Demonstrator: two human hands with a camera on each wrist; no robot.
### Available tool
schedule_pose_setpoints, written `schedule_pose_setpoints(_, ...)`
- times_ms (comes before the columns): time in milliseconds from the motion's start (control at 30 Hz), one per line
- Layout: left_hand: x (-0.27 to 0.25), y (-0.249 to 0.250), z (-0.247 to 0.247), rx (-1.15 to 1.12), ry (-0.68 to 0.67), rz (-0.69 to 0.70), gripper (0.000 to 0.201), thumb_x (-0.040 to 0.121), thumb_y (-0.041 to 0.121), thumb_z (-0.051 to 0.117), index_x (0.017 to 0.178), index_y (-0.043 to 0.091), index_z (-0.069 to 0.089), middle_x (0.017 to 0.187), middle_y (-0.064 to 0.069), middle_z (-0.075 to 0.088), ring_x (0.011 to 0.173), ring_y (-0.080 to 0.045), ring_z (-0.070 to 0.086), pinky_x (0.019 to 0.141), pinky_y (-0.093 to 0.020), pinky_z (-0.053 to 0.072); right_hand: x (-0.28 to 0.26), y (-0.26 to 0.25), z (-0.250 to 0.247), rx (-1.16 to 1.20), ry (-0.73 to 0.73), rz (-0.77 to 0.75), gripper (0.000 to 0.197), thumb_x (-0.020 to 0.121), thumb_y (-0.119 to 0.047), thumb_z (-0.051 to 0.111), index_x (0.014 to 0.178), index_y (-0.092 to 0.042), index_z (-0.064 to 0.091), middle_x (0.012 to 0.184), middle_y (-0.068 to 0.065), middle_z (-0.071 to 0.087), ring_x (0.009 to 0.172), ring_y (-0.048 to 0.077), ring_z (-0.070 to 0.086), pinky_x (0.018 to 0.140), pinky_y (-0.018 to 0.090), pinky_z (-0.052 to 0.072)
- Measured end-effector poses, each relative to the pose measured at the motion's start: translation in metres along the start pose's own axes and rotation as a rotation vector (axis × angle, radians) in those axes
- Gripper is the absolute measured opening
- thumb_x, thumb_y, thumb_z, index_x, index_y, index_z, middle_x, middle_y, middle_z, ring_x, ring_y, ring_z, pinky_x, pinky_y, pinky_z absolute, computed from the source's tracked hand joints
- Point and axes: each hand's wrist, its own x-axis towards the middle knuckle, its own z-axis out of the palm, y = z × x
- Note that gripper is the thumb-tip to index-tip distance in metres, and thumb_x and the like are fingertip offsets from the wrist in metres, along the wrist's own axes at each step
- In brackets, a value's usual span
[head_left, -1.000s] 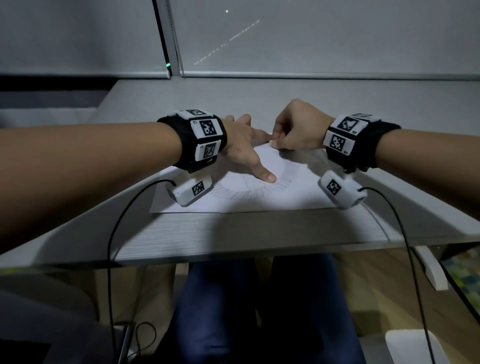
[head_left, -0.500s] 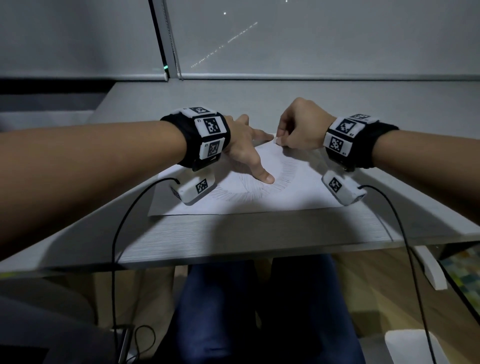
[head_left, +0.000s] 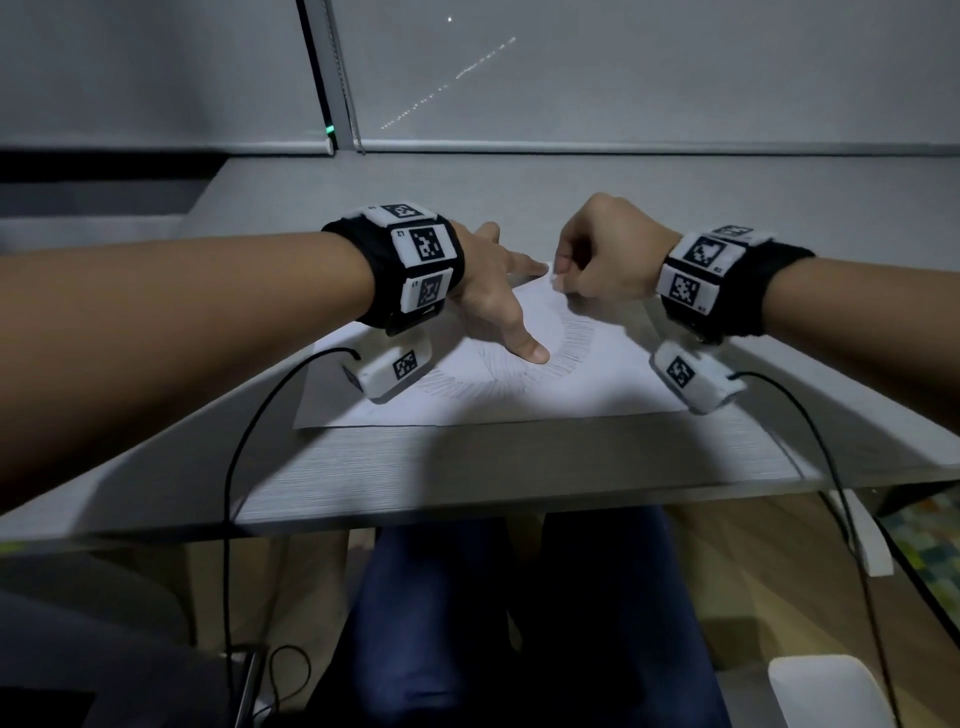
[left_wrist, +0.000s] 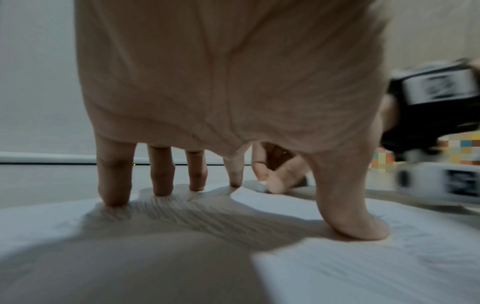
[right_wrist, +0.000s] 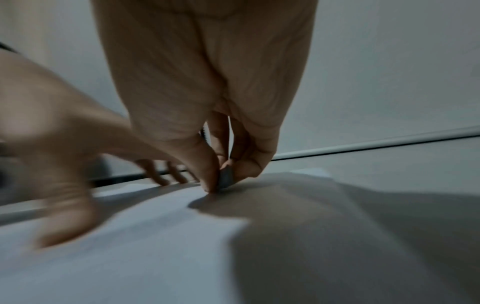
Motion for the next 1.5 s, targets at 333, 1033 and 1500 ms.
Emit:
schedule_pose_setpoints(333, -0.001, 0.000, -0.003, -0.006, -0.030, -0.002, 0.137, 0.037, 0.098, 0.072, 0.154, 0.070, 0.007, 0.170, -0.005, 0.006, 0.155, -0.040, 0.020, 0.114, -0.054, 0.031, 0.001, 0.010, -0.004, -0.014, 0.013, 0.023, 0.007, 0.084, -0.021, 0.081, 0.078, -0.016, 0.079, 0.069, -0.009, 0.069, 0.065, 0.004, 0.062, 0.064, 0.021, 0.048)
schedule_pose_setpoints(1033, 0.009, -0.033, -0.003, 0.070, 0.011, 0.248, 0.133, 0.057, 0.101, 0.059, 0.166, 0.043, 0.011, 0.174, 0.017, 0.007, 0.159, -0.014, 0.015, 0.128, -0.048, 0.015, 0.013, -0.007, 0.003, 0.044, -0.005, -0.044, 0.013, 0.083, -0.025, 0.086, 0.088, -0.017, 0.078, 0.077, -0.005, 0.071, 0.067, 0.005, 0.063, 0.066, 0.021, 0.046)
schedule_pose_setpoints(1500, 0.006, -0.039, 0.007, 0.133, 0.075, 0.216, 0.120, 0.060, 0.103, 0.052, 0.162, 0.053, 0.013, 0.173, 0.015, 0.008, 0.159, -0.027, 0.014, 0.121, -0.071, 0.000, 0.010, -0.033, 0.014, 0.034, -0.055, -0.120, 0.003, 0.084, -0.017, 0.078, 0.081, -0.015, 0.078, 0.071, -0.004, 0.071, 0.064, 0.007, 0.063, 0.062, 0.018, 0.048)
